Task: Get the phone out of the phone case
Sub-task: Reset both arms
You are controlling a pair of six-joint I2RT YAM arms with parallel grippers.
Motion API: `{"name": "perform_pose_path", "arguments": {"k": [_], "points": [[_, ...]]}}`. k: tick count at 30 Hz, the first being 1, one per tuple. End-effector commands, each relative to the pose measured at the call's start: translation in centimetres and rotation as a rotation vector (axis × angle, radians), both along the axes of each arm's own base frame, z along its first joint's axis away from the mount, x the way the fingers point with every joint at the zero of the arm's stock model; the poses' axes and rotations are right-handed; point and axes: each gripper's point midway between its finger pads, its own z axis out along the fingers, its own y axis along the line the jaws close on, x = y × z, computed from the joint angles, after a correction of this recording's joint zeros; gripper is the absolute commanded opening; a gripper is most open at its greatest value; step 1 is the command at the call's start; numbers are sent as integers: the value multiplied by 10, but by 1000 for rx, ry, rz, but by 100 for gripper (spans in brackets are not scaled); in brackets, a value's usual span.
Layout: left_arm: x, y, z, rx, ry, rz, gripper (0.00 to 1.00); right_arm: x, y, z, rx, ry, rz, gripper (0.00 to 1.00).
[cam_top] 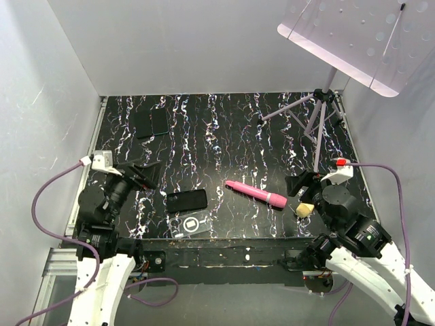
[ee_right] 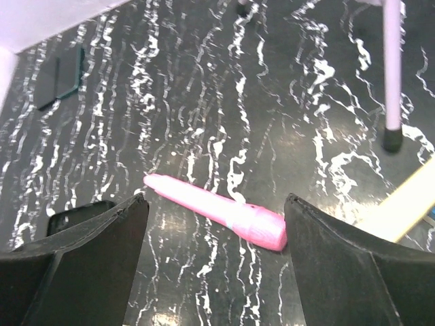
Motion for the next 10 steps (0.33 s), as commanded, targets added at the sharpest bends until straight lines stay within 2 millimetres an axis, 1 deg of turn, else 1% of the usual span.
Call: {"name": "perform_pose_path", "arguments": {"k": [1, 3, 6, 10], "points": [[1, 6, 2, -52, -45, 43, 98, -3, -18, -15, -12, 72, -107, 87], [-1, 5, 2, -48, -43, 35, 98, -5, -18, -21, 3, 94, -111, 88], [-3, 6, 1, -47, -47, 39, 98, -7, -19, -25, 34, 95, -124, 88], [-3, 8, -2, -12, -50, 44, 98, -3, -21, -26, 53, 36, -131, 88]]}}
